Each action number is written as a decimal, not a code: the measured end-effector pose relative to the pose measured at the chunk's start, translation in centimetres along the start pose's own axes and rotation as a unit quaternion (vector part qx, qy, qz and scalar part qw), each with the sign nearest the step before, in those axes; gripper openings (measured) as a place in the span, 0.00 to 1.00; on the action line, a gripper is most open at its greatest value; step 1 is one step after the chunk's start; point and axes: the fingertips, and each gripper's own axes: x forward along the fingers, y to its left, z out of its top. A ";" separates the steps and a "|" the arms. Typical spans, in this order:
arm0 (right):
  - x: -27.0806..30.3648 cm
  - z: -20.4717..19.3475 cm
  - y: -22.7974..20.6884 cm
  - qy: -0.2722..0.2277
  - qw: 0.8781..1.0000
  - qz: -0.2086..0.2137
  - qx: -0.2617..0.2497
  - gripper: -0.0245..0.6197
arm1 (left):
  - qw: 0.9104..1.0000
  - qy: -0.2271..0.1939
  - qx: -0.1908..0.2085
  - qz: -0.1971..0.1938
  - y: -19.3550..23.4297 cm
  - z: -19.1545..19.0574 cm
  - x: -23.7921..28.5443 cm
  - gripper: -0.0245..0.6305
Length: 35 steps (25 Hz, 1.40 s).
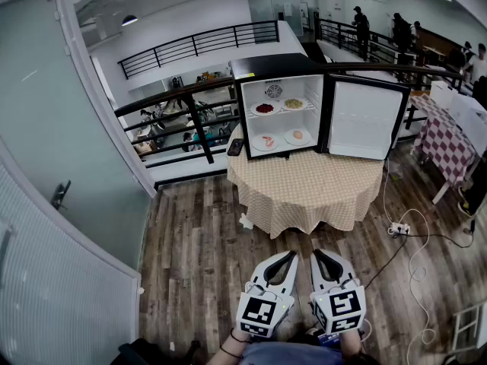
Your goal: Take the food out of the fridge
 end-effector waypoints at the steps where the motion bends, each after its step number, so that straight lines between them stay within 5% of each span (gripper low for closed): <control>1: -0.1 0.1 -0.4 -0.003 1.000 -0.003 0.003 0.08 | 1.000 0.001 0.001 -0.001 -0.2 0.0 0.3 0.07; 20: -2.5 -1.2 -8.5 -0.021 0.999 0.015 0.020 0.08 | 0.999 -0.007 -0.016 0.033 -4.8 0.1 6.1 0.07; 35: -1.9 -3.3 -9.5 -0.002 0.998 0.061 0.026 0.08 | 0.998 0.010 -0.029 0.048 -6.4 -1.6 7.5 0.07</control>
